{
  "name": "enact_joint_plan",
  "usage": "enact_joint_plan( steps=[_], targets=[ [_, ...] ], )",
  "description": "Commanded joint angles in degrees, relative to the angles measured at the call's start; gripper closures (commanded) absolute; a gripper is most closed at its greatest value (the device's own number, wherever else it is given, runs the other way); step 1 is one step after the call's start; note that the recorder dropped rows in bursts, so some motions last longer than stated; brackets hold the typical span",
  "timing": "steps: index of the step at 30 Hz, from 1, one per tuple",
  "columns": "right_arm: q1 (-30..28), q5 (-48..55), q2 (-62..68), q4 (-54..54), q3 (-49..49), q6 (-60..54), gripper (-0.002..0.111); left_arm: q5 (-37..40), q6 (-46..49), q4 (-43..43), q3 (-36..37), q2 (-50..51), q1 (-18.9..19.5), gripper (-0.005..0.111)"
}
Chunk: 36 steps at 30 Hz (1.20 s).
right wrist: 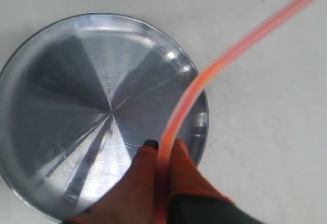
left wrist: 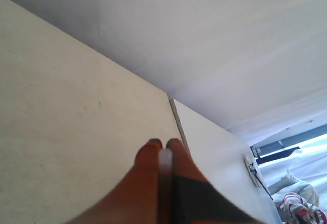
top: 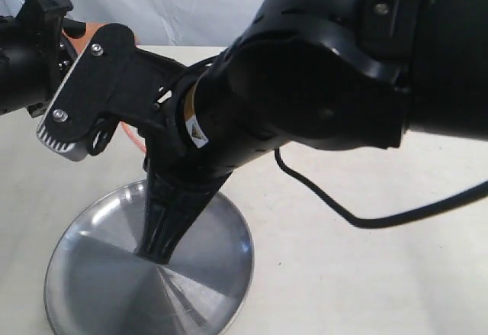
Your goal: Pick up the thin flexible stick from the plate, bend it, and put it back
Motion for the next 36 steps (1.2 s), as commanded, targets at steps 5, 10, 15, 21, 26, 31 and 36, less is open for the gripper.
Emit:
enact_joint_plan(
  steps=[5, 10, 15, 21, 26, 31, 36],
  targets=[
    [0.22, -3.13, -1.11, -3.15, -0.55, -11.74, 0.108, -7.9, -5.06, 9.97, -3.47, 5.72, -0.36, 0.107],
    [0.22, -2.86, -1.11, -3.15, -0.55, -17.96, 0.108, -12.0, -7.44, 14.13, -5.64, 9.45, -0.36, 0.107],
    [0.22, -0.85, -1.11, -3.15, -0.55, -24.51, 0.108, -16.29, -8.71, 16.39, -7.61, 12.34, -0.36, 0.107],
    [0.22, 3.01, -1.11, -3.15, -0.55, -29.34, 0.108, -21.65, -8.71, 19.28, -9.65, 15.73, -0.36, 0.107],
    [0.22, 4.39, -1.11, -3.15, -0.55, -30.77, 0.108, -22.88, -8.71, 19.11, -11.04, 17.87, -0.36, 0.107],
    [0.22, 5.56, -1.11, -3.15, -0.55, -31.04, 0.108, -25.43, -8.71, 18.45, -11.26, 20.37, -0.36, 0.107],
    [0.22, 5.55, -1.11, -3.29, -0.55, -30.93, 0.108, -26.87, -8.71, 18.45, -11.26, 22.14, -0.36, 0.107]
  ],
)
